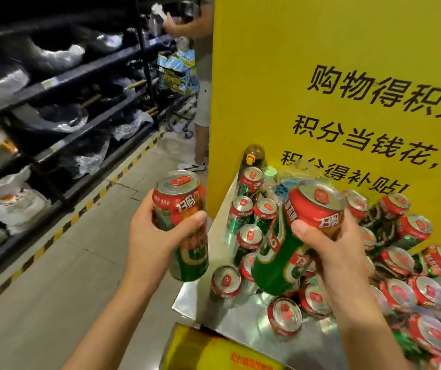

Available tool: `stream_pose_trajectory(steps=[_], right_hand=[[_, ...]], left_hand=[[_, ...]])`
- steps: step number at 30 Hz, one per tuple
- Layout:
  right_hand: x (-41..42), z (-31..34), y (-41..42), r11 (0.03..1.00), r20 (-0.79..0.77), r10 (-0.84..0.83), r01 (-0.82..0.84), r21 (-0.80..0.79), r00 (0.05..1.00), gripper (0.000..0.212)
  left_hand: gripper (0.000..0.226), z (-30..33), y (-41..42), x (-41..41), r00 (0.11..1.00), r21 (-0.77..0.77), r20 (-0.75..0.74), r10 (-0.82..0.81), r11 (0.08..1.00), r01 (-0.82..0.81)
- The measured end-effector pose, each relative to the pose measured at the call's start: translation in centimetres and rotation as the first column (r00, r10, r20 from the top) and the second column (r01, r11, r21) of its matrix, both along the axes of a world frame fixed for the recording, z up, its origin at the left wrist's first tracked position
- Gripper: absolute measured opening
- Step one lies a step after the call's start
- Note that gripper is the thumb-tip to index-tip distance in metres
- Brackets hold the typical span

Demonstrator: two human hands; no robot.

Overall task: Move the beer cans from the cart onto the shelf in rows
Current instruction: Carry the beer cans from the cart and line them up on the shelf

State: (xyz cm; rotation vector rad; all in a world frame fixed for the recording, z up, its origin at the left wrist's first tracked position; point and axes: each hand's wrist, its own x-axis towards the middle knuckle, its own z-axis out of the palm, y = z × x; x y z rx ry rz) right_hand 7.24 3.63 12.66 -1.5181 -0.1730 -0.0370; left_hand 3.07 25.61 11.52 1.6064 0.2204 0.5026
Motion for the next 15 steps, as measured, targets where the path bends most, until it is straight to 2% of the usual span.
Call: stream_pose_trajectory(steps=[3, 6, 8, 11, 15], right_hand=[[-1.3, -1.4, 2.3, 0.987, -0.037, 0.148, -0.146, 0.063, 0.988, 0.052], [-2.9, -3.0, 5.2, 0.949, -0.075, 0.306, -0.298, 0.098, 0.949, 0.063], [-4.4, -3.7, 7.4, 0.917, -0.094, 0.396, -0.388, 0.096, 0.913, 0.066], [-6.9, -4.2, 10.5, 0.857, -0.107, 0.516, -0.509, 0.081, 0.850, 0.054], [-10.2, -4.4, 14.4, 0.758, -0.123, 0.649, -0.652, 0.020, 0.750, 0.059]], left_hand=[[0.053, 0.0, 0.6, -4.2, 0.990, 0.016, -0.054, 0.131, 0.991, -0.131], [0.053, -0.4, 1.9, -9.2, 0.940, 0.038, -0.143, 0.309, 0.951, -0.307], [0.044, -0.8, 3.0, -12.7, 0.885, 0.051, -0.196, 0.422, 0.906, -0.421], [0.035, -1.2, 4.5, -17.9, 0.785, 0.066, -0.272, 0.557, 0.825, -0.562], [0.041, -2.2, 7.4, -24.2, 0.656, 0.044, -0.343, 0.672, 0.710, -0.703]])
